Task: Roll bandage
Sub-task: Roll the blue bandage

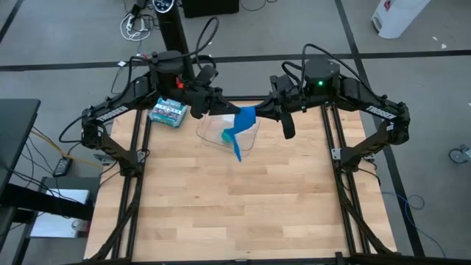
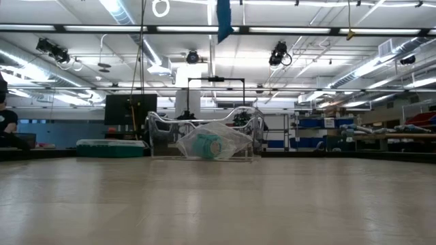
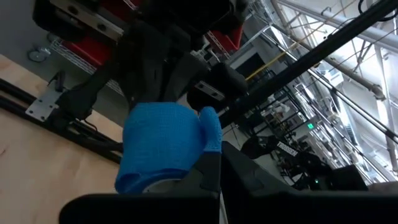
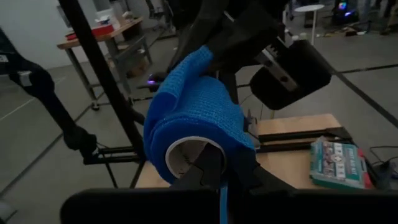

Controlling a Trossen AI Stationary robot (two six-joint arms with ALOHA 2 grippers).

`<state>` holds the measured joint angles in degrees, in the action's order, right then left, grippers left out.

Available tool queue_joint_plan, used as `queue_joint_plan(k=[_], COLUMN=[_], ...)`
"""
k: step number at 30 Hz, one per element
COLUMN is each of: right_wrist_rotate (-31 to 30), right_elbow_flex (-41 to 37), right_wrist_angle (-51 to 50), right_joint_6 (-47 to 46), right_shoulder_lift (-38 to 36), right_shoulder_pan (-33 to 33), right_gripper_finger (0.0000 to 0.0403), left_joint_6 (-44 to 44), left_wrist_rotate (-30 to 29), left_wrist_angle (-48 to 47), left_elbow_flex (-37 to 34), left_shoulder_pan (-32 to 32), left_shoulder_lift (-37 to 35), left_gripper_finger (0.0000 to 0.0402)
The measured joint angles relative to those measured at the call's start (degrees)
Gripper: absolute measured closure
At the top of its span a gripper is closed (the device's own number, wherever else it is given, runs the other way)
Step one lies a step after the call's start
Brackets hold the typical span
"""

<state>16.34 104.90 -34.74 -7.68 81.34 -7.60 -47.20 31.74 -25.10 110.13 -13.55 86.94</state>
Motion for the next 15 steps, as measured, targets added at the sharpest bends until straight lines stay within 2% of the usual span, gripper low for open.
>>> queue_joint_plan(k=[5,9,15], right_wrist_rotate=[0.11,-0.13,-0.16], right_elbow_flex=[0.00,0.00,0.00], right_wrist_angle=[-1.34,-1.23,-1.17], right_joint_6=[-0.22,-1.42,-3.19], right_shoulder_lift=[0.00,0.00,0.00], right_shoulder_pan=[0.01,-0.02,-0.07], right_gripper_finger=[0.0403,0.0403,0.0403], left_joint_6=[-0.85,-0.70,0.70], left_wrist_rotate=[-2.07,-2.25,2.59], left_wrist_angle=[-0.09,-0.01,0.05], left_elbow_flex=[0.00,0.00,0.00], left_shoulder_pan=[0.00,-0.01,-0.01], left_shoulder_lift=[0.00,0.00,0.00], left_gripper_finger=[0.0386,0.0353,0.0303])
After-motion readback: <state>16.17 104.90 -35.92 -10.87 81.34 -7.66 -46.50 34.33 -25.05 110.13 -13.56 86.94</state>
